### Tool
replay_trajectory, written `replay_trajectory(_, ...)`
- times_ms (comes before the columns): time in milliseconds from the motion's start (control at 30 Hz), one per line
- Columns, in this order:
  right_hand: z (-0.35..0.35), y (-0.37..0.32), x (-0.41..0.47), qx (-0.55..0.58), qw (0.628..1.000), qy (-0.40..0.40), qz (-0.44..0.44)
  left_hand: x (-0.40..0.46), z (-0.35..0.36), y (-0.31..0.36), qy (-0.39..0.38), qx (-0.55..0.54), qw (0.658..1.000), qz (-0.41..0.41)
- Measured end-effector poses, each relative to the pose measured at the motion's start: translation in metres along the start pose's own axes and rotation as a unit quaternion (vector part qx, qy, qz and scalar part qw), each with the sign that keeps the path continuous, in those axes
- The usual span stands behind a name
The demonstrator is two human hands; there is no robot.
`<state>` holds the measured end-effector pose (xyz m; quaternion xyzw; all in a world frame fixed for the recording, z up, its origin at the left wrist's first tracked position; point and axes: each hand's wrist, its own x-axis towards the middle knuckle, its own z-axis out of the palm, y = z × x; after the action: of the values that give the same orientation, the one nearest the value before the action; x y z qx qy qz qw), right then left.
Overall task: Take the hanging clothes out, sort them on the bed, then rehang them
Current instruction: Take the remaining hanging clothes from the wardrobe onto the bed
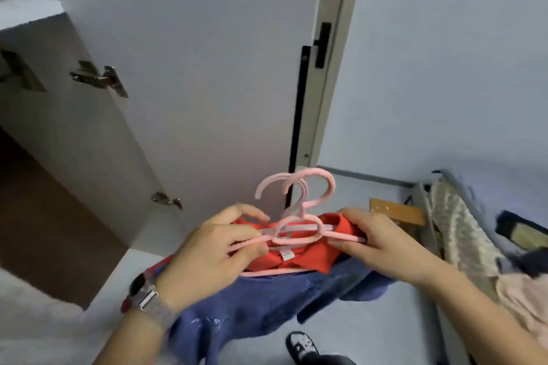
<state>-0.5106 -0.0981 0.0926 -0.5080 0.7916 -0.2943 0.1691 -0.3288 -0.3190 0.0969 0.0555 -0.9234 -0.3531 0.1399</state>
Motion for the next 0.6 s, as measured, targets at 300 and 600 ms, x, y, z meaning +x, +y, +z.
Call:
replay_trajectory(300,-0.027,0.058,-0.176,-0.028,0.954,0.213,0.211,0.082,0.111,0.082,-0.115,-0.033,0.983,0.137)
replay_trajectory(600,-0.060,0.152,-0.311,0.007,0.875,0.307,0.374,0.152,0.253,0.144,-0.231,0.044,0.960,0.150)
